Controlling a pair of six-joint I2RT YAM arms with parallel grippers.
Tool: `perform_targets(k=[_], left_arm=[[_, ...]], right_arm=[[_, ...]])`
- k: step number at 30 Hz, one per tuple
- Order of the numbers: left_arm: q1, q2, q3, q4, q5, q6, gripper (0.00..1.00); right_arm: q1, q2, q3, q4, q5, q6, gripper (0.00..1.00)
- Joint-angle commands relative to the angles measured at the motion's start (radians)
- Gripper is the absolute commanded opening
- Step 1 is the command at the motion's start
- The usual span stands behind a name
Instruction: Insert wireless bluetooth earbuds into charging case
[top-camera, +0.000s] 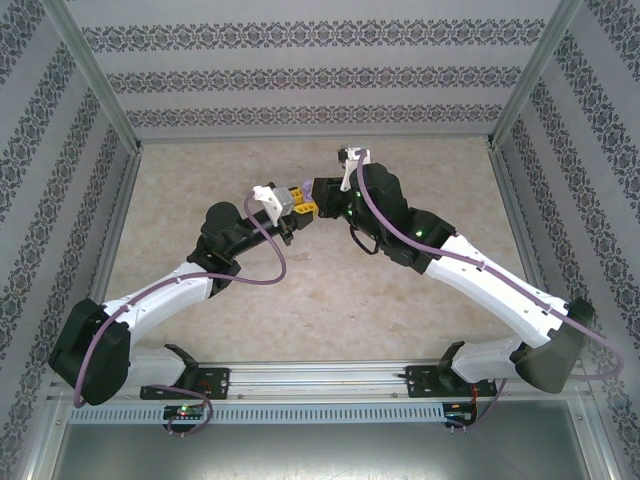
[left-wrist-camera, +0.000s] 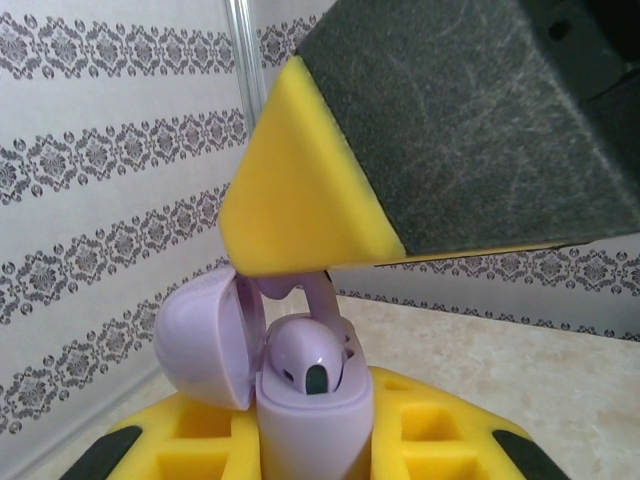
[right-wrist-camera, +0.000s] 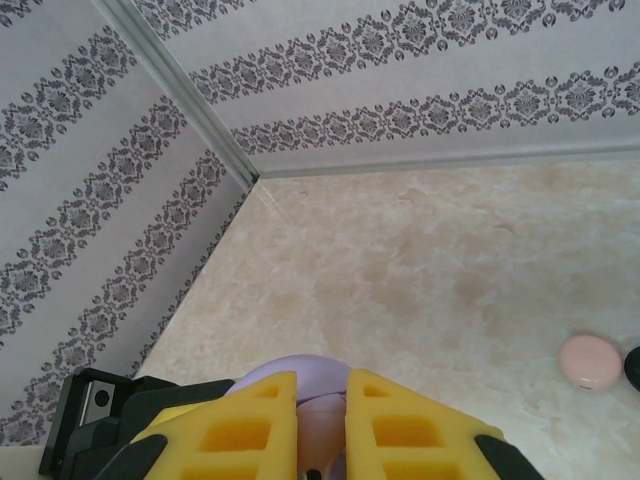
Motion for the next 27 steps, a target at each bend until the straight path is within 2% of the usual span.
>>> perform_targets(k=[1,4,7,12,17,23,27], left_arm=[[-0.023,-0.028,0.043,0.074,0.001,0.018,0.00],[-0.023,-0.021,0.047,0.073,0.001,0.016,0.00],[-0.023,-0.015,0.049,0.075,0.002,0.011,0.00],[-0.024,-0.008,0.051,0.080,0.003,0.005,0.00],[-0.024,-0.001,0.051,0.079,0.001,0.002,0.00],[-0.025,0.005,0.037,0.063,0.010,0.000,0.00],[-0.024,0.000,0.030,0.013,0.028,0.012,0.00]], right_arm=[[0.014,0.004,-0.033,-0.043,-0.033,0.018,0.15],[0.017,0.004,-0.028,-0.047,-0.033,0.018,0.17],[0.017,0.002,-0.015,-0.049,-0.024,0.015,0.25],[0.013,0.001,0.026,-0.051,0.009,0.009,0.52],[-0.005,-0.048,0.062,-0.034,0.020,0.007,0.68],[-0.069,-0.090,0.106,-0.106,-0.027,0.016,0.71],[-0.147,-0.067,0.149,-0.189,-0.112,0.024,0.68]])
